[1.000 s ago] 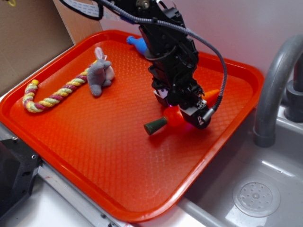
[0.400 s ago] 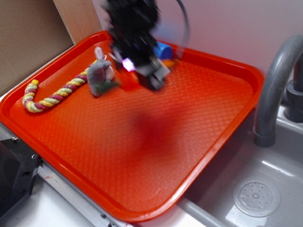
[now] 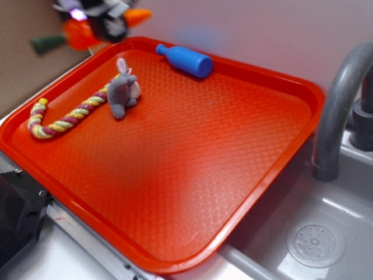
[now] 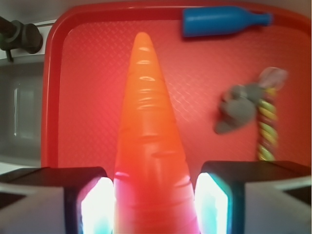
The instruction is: Grab the carrot.
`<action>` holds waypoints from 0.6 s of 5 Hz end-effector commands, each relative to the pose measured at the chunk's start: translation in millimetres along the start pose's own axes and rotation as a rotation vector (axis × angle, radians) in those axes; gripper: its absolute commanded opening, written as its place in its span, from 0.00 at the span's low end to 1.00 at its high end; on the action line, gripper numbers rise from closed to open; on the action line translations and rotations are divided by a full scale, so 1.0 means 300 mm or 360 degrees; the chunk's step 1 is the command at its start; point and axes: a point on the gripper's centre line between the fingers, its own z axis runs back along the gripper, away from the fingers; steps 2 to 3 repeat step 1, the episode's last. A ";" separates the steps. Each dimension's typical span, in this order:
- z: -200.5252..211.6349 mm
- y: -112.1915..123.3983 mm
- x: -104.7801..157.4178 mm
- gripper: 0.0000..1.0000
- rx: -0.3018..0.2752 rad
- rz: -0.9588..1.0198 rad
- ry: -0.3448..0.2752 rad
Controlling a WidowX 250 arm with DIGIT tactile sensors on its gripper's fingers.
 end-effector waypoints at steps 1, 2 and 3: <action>0.119 0.030 -0.082 0.00 -0.0042 0.0150 -0.0061; 0.119 0.030 -0.082 0.00 -0.0042 0.0150 -0.0061; 0.119 0.030 -0.082 0.00 -0.0042 0.0150 -0.0061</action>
